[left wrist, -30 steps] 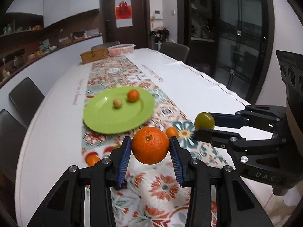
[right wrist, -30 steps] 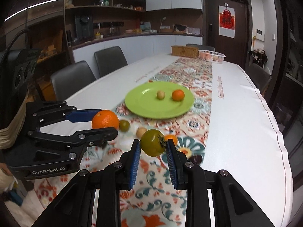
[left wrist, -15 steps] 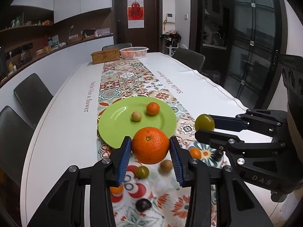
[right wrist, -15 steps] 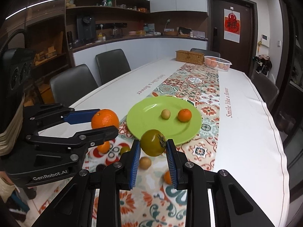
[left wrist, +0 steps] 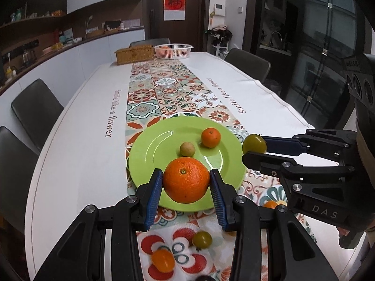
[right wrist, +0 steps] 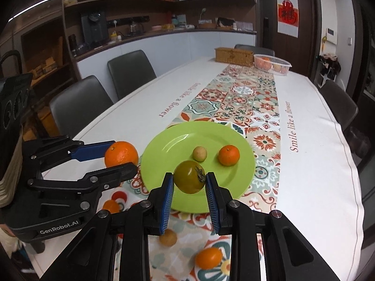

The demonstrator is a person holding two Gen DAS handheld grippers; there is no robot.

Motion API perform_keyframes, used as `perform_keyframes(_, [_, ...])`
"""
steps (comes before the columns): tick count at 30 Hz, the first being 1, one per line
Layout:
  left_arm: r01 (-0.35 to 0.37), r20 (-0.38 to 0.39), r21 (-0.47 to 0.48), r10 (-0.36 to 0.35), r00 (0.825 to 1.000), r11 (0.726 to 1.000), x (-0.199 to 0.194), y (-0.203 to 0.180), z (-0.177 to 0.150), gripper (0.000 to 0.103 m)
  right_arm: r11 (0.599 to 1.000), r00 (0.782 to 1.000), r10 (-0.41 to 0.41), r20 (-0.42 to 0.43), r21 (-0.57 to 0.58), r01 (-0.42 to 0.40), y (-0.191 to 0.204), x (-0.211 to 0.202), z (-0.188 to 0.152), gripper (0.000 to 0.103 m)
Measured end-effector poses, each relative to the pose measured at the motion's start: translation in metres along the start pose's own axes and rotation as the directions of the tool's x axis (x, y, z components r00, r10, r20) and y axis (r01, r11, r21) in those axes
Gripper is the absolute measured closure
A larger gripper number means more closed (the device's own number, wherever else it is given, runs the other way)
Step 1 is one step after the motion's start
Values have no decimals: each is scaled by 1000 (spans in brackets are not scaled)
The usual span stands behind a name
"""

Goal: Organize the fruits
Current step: 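Lift and carry the mandarin with the left tool over the plate while the right tool carries the yellow-green fruit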

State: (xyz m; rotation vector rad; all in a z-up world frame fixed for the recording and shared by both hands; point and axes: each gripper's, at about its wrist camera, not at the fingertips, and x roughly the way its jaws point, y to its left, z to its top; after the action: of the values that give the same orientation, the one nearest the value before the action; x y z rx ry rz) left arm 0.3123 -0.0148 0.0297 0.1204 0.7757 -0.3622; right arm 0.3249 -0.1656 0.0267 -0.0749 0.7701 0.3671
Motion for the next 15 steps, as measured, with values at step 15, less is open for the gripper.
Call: perform_keyframes(15, [5, -167, -81, -19, 986, 997, 72, 24, 12, 63, 1000, 984, -26, -179, -13, 24, -16, 74, 13, 74])
